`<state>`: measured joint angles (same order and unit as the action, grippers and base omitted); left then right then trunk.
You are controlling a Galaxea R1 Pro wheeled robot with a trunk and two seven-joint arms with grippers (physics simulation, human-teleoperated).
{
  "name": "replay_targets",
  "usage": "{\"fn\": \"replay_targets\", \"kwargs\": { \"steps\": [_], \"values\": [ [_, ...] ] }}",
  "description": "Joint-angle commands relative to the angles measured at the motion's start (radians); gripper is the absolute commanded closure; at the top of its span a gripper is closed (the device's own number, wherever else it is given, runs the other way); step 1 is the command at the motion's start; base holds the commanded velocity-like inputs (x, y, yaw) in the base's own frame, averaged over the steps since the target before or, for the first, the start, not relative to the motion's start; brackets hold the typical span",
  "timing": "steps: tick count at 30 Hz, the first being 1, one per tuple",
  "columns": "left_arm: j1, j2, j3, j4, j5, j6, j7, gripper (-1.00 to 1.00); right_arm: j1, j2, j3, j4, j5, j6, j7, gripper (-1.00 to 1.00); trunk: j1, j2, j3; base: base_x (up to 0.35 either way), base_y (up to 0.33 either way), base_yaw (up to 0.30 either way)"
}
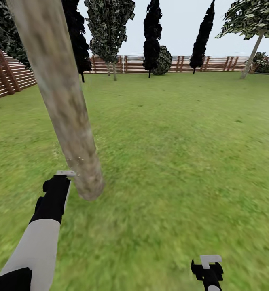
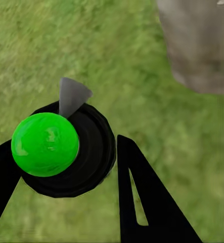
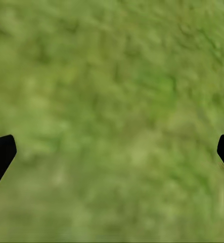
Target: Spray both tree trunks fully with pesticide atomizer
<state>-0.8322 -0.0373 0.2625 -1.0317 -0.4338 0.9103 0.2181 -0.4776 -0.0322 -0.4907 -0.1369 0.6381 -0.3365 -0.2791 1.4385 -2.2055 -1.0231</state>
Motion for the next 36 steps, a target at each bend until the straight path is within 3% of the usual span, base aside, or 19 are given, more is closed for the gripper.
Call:
{"fn": "replay_targets", "kwargs": {
  "steps": [1,7,10,17,21,28,36],
  "values": [
    [-0.001,-0.001,0.001,-0.001,0.006,0.002,0.007,1.00,-0.001,0.000,-0.008,0.002,0.010,-0.004,-0.003,-1.00,0.000,0.000,-0.001,0.299,-0.102,0.001],
    [-0.003,0.000,0.003,-0.002,0.006,0.003,0.007,1.00,-0.001,0.000,-0.008,0.002,0.009,-0.004,-0.003,-1.00,0.000,0.000,-0.001,0.195,-0.020,0.000],
    [-0.011,-0.001,0.003,-0.004,0.007,0.034,0.007,1.00,-0.001,0.000,-0.008,0.002,0.010,-0.004,-0.003,-1.00,0.000,0.000,-0.001,0.008,0.000,0.186],
    [-0.001,0.001,-0.019,-0.004,0.008,0.040,0.007,1.00,-0.001,0.000,-0.008,0.001,0.009,-0.004,-0.004,-1.00,0.000,0.000,-0.001,0.016,-0.010,0.245],
    [-0.001,-0.002,-0.040,-0.004,0.009,0.039,0.009,1.00,-0.001,0.000,-0.008,0.002,0.010,-0.004,-0.003,-1.00,0.000,0.000,-0.001,0.225,-0.148,0.018],
    [-0.001,-0.003,-0.046,-0.006,0.009,0.040,0.009,1.00,-0.001,0.000,-0.008,0.002,0.011,-0.004,-0.003,-1.00,0.000,0.000,-0.001,0.249,-0.156,0.000],
    [-0.002,-0.003,-0.051,-0.033,0.010,0.041,0.009,1.00,-0.001,0.000,-0.008,0.002,0.011,-0.004,-0.003,-1.00,0.000,0.000,-0.001,-0.130,-0.238,0.000]
  ]
}}
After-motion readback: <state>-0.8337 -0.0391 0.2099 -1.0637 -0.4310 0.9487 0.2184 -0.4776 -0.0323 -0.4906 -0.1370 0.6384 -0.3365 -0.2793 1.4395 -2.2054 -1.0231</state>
